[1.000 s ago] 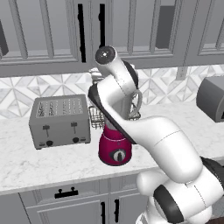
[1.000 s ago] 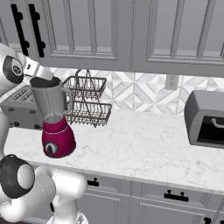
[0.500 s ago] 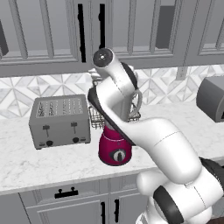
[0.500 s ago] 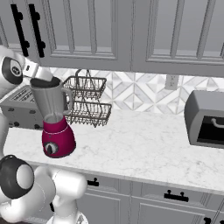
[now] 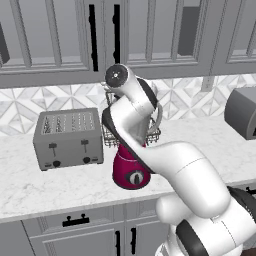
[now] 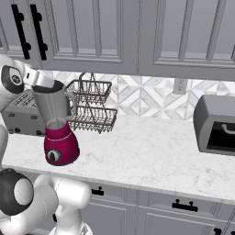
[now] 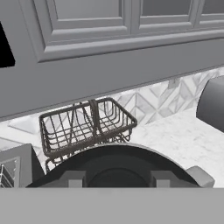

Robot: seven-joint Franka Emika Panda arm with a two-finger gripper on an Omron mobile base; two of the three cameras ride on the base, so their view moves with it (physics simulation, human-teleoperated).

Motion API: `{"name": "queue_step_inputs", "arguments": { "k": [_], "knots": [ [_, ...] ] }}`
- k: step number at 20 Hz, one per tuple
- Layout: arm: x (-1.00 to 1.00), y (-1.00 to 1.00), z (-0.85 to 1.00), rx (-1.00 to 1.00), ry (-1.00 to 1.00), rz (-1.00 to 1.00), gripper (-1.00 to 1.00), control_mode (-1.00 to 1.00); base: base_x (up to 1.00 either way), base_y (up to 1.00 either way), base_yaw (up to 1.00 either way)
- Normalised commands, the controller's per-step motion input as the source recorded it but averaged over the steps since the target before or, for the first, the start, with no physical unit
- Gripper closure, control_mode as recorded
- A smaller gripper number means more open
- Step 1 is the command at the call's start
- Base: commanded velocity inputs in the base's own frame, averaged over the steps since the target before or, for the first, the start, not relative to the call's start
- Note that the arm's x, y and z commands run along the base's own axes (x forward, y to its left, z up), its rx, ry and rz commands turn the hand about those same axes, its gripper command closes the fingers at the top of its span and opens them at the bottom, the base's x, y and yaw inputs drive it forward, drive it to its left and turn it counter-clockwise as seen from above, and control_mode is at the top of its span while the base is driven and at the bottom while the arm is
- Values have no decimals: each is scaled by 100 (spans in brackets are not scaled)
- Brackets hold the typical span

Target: Close the lid blender by securely placing the lid on top.

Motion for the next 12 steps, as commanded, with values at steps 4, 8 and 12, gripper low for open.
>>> {"name": "queue_step_inputs", "arguments": {
  "k": [4,8,12],
  "knots": [
    [18,0,-24,-4,-6,-1,100,-100,0,0,0],
    [10,0,-35,-9,-2,-1,100,-100,0,0,0],
    [1,0,-44,-13,0,0,100,-100,0,0,0]
  ]
}}
